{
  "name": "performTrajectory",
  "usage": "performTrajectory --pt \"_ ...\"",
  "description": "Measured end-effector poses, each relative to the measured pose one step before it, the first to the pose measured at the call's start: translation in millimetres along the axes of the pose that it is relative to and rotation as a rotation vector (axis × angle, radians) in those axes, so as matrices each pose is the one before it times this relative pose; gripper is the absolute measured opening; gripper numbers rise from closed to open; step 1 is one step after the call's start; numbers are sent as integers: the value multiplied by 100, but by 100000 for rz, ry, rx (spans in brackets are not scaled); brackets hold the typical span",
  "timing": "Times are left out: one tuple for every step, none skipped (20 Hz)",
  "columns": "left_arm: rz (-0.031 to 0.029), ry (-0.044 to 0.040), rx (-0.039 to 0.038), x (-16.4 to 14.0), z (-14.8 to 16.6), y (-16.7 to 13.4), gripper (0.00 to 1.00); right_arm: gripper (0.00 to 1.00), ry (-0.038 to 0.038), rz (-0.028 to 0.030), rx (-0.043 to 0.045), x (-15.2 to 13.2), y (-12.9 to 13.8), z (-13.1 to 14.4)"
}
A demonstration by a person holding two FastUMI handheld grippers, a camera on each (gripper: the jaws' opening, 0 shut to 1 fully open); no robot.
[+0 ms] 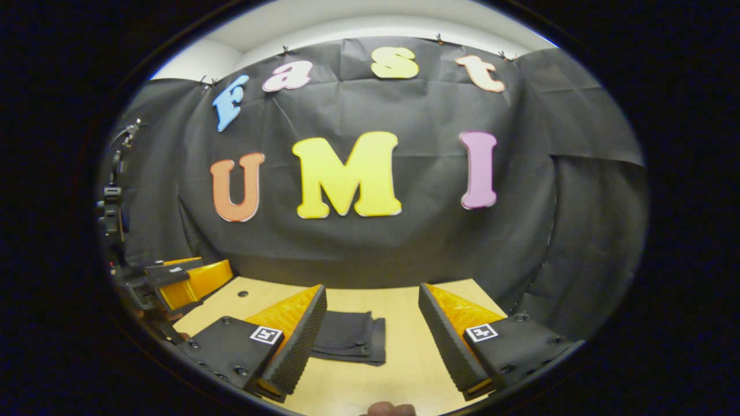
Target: Grasp the waist and the cuffs of the jeans and fold them to make the two legs overlap; first hold the waist and fold one-third of the jeans toward the cuffs, then hold the cuffs and fold the remaining one-third in the same direction to finish folding.
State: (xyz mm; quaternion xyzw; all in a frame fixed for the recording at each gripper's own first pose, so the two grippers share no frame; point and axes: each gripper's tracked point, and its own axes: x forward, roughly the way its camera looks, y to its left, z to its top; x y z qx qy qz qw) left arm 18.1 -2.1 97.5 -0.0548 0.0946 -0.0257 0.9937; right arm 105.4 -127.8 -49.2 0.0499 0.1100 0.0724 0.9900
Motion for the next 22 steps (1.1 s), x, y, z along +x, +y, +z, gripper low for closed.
performTrajectory --pt "2489 -3097 1559 -2164 514 1385 98 94 -2899 1400 -526 -316 1733 906" --pt "2156 -2734 843 -1248 442 1170 98 94 -2643 1016 -611 -391 1559 809" --pt "1127 -1230 45 -1209 147 926 98 96 -1491 -272 -325 -440 1200 358" --pt "1329 -1496 -217 -998 381 784 98 97 -974 22 426 -620 1026 -39" --pt "578 -703 -102 -750 377 736 98 99 -1328 -116 -331 -430 908 -67" --pt "632 -586 -23 -631 246 405 98 99 -1877 -692 -899 -354 385 59" --pt "1270 -12 283 -588 -178 715 98 100 -1608 -570 -880 -233 234 52" --pt "790 1144 -498 -445 -388 524 98 94 -1227 -87 -578 -319 272 -21" --pt "399 1012 -1723 -555 -384 318 98 94 -156 576 -618 -143 479 -291" --pt "-630 790 -2513 -397 -360 -43 98 98 553 -191 -521 -265 164 -348" --pt "-496 452 -1402 -381 -67 87 98 98 1032 146 -126 -137 -144 -270" --pt "-208 76 -3 -71 -62 132 98 98 857 468 -60 -215 -39 -87" --pt "207 176 1143 -94 -116 364 98 98 846 101 -253 -328 -23 -25" --pt "505 -225 1208 -77 -15 360 98 98 450 229 -221 -364 81 56" --pt "-13 -359 536 -141 151 247 98 94 253 28 79 -333 157 72" --pt "-382 -565 -151 -152 120 80 98 98 -52 -115 -67 -281 142 145" --pt "-518 -309 55 -228 -84 -64 98 98 -119 -156 -403 -211 6 91" --pt "-319 -182 627 -19 -29 48 98 98 -677 -264 -570 -282 34 233" --pt "-225 227 717 -19 -253 118 98 94 -498 -269 -197 -169 -184 137" --pt "-242 505 447 -30 -154 -8 98 94 -92 164 153 -133 142 81" --pt "-111 604 152 9 -44 5 98 94 173 -82 209 -105 46 -13" --pt "-153 280 -111 38 -51 24 98 94 416 -43 119 6 9 -39"
